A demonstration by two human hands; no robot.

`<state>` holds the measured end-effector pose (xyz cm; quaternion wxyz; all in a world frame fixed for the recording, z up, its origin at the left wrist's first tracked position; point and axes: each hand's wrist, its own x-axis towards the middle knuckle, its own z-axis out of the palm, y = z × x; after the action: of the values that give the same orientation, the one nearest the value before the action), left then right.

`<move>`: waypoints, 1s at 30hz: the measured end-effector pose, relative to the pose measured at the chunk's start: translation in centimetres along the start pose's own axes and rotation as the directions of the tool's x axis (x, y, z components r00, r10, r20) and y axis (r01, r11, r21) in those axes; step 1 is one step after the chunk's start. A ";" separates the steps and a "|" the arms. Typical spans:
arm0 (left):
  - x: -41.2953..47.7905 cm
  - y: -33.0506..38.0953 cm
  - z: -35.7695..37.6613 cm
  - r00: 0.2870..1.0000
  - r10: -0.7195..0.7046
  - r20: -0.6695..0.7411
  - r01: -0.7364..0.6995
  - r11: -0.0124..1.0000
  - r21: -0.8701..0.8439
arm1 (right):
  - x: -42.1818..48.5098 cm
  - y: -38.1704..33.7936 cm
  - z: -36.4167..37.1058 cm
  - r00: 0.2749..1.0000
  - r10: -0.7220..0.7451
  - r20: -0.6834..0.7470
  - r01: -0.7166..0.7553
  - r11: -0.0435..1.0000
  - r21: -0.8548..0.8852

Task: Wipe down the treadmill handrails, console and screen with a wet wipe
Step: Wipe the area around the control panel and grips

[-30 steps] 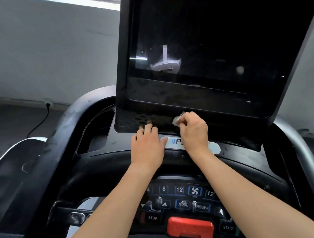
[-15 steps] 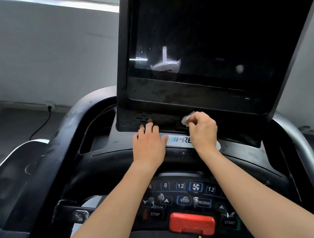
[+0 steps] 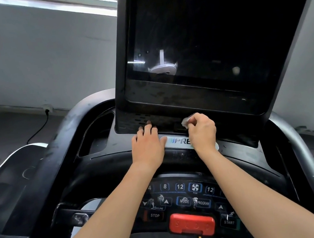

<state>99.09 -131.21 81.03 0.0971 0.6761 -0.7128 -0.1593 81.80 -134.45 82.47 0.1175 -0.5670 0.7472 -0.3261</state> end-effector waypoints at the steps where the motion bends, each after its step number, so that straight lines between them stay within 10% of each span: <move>1: 0.0 0.0 0.0 1.000 0.000 0.000 0.000 1.000 -0.002 | 0.1 -0.1 0.0 1.000 -0.020 0.024 0.020 1.000 -0.016; 10: 0.0 0.0 -0.1 1.000 0.010 0.006 -0.010 1.000 0.007 | -0.6 2.0 -1.1 0.993 0.076 -0.085 -0.077 0.997 -0.002; 24: 0.0 -0.1 0.0 1.000 0.008 -0.001 -0.008 1.000 0.020 | 0.1 2.3 -0.9 0.961 -0.252 0.115 0.267 0.952 -0.149; 30: -0.1 0.1 0.1 1.000 -0.010 -0.006 0.010 1.000 0.028 | 0.7 -0.2 0.9 0.838 -0.491 0.238 0.535 0.824 -0.185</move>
<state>99.01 -131.11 80.95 0.0890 0.6813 -0.7113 -0.1480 82.21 -135.44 82.05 0.0214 -0.7846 0.5868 -0.1989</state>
